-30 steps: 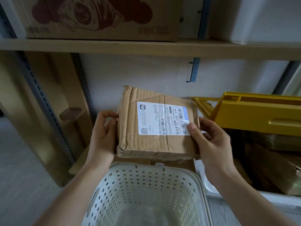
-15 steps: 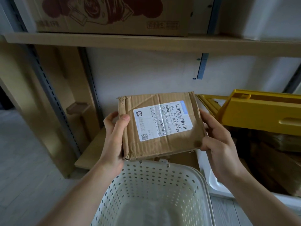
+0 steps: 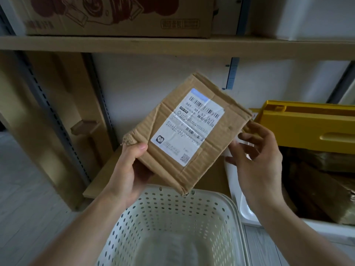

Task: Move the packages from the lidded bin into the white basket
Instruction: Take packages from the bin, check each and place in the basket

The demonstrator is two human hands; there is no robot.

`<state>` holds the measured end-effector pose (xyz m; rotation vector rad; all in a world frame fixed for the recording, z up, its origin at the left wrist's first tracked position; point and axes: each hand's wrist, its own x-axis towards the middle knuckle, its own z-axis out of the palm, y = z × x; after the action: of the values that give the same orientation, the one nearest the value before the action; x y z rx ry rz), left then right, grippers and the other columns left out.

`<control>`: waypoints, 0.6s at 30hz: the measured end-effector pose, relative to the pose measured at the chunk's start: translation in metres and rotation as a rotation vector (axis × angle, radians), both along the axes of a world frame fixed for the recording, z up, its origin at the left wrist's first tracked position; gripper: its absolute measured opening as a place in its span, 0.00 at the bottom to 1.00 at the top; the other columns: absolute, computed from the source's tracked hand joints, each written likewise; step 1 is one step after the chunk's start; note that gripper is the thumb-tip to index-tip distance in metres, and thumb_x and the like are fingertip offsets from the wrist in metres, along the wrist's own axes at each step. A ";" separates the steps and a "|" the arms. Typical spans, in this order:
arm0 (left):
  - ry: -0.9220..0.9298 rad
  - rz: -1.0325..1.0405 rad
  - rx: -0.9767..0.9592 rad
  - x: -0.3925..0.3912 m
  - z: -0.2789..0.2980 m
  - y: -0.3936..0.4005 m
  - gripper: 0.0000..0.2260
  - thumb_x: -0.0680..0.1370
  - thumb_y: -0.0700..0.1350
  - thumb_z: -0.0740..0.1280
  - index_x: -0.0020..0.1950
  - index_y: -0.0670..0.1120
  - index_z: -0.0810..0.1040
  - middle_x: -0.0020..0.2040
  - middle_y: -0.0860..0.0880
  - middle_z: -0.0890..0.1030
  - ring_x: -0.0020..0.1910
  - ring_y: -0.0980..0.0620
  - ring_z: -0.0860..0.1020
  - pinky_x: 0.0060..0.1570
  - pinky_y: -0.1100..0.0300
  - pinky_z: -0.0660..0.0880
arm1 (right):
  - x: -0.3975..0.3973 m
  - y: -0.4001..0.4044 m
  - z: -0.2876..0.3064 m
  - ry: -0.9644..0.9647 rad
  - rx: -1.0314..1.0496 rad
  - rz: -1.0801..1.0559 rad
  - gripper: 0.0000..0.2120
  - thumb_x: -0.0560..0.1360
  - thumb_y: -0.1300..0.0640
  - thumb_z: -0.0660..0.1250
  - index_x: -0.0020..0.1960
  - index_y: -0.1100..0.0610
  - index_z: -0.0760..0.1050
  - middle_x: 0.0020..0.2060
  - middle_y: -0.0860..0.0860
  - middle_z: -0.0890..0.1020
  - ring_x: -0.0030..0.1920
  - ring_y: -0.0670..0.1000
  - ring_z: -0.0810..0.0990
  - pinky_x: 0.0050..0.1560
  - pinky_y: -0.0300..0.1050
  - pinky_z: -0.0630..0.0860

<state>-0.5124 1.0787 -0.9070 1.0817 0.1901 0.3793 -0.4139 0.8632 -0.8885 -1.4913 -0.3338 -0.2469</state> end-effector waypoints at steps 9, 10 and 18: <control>0.079 -0.098 0.345 -0.004 -0.001 -0.013 0.46 0.58 0.66 0.81 0.67 0.41 0.72 0.61 0.35 0.81 0.59 0.33 0.81 0.61 0.33 0.77 | -0.020 0.005 0.003 -0.055 0.004 0.444 0.22 0.81 0.46 0.53 0.75 0.39 0.63 0.63 0.36 0.79 0.65 0.37 0.77 0.59 0.32 0.76; 0.083 -0.081 0.406 -0.004 -0.003 -0.018 0.45 0.59 0.67 0.80 0.68 0.45 0.72 0.61 0.42 0.83 0.60 0.40 0.82 0.60 0.38 0.78 | -0.020 0.006 0.002 -0.063 -0.016 0.463 0.21 0.81 0.46 0.53 0.74 0.37 0.62 0.63 0.33 0.79 0.65 0.34 0.75 0.58 0.30 0.75; 0.042 0.161 0.624 0.002 -0.009 -0.036 0.22 0.82 0.61 0.55 0.71 0.50 0.60 0.60 0.63 0.81 0.61 0.67 0.78 0.54 0.71 0.76 | -0.018 0.009 -0.008 -0.062 -0.078 0.475 0.28 0.84 0.52 0.58 0.82 0.43 0.53 0.70 0.41 0.76 0.71 0.43 0.73 0.69 0.55 0.75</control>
<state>-0.5108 1.0431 -0.9160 1.6954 0.2015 0.5815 -0.4323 0.8723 -0.8964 -1.4366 -0.7405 0.1008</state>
